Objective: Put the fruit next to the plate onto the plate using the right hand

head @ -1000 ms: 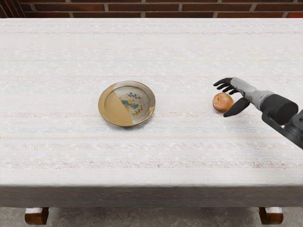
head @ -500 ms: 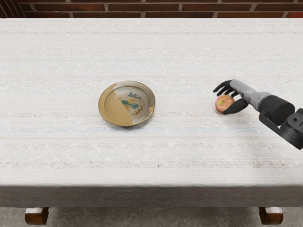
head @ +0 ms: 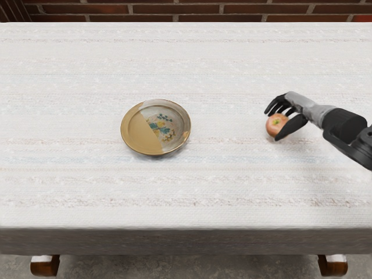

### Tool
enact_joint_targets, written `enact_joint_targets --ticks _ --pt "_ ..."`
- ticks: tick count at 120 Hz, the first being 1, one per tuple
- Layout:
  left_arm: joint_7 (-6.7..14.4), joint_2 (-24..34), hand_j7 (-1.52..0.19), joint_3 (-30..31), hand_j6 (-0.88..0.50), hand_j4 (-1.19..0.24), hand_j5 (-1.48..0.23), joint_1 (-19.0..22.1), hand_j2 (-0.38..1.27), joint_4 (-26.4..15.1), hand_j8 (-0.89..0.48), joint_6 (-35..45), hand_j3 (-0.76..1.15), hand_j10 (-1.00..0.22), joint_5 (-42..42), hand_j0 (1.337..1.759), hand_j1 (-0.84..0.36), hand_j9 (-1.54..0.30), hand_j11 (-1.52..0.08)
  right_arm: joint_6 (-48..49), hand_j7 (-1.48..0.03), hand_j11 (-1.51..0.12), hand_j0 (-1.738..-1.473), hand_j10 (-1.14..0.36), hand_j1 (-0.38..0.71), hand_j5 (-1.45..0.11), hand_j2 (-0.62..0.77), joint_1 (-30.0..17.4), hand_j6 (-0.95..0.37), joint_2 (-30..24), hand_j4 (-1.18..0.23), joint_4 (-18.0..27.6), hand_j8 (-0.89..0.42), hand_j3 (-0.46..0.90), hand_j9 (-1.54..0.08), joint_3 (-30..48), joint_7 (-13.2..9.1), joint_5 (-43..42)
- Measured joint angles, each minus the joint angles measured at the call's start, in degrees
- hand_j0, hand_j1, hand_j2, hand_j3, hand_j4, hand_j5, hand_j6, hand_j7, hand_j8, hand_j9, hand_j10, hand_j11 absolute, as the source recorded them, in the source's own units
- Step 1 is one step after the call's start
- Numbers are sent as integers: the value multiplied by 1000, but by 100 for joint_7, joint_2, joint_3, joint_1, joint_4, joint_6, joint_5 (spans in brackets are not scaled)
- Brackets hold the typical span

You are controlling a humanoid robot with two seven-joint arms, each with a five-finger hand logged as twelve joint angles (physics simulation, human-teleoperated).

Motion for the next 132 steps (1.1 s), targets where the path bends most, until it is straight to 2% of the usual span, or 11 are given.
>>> enact_joint_targets --ticks 16,28,44,58,101,126,132 --pt "0 0 -314 0 -242 -242 -314 0 48 0 -242 0 0 -242 0 1658 59 -314 -314 532 -814 -819 -1654 -432 160 -821 244 327 -526 -209 -624 164 -359 0 -830 16 1 613" --pt "0 0 -314 0 -242 -242 -314 0 48 0 -242 0 0 -242 0 1658 59 -314 -314 1059 -820 -823 -1655 -441 184 -828 335 549 -552 -182 -628 213 -385 0 -835 198 -2 1064" --pt "0 0 -314 1 -242 -242 -314 0 48 1 -242 0 0 -242 0 1658 60 -314 -314 1374 -827 -827 -1657 -465 209 -836 427 780 -573 146 -632 230 -399 0 -842 343 -11 1379" --pt "0 0 -314 1 -242 -242 -314 0 48 2 -242 0 0 -242 0 1658 60 -314 -314 1435 -832 -827 -1657 -462 229 -846 475 975 -568 644 -632 185 -397 0 -841 379 -16 1472" --pt "1 0 -314 1 -242 -242 -314 0 48 1 -242 0 0 -242 -1 1658 59 -314 -314 1452 -837 -816 -1657 -446 262 -861 512 1462 -555 2649 -629 -951 -373 0 -834 355 -9 1485" --pt "1 0 -314 1 -242 -242 -314 0 48 0 -242 0 0 -242 -1 1658 60 -314 -314 1474 -813 -804 -1658 -448 251 -832 479 1499 -568 3031 -614 -1290 -397 0 -824 331 -2 1440" --pt "0 0 -314 1 -242 -242 -314 0 48 1 -242 0 0 -242 0 1658 60 -314 -314 1478 -773 -765 -1658 -453 232 -787 414 1499 -553 3053 -586 -1319 -390 0 -782 329 -1 1436"
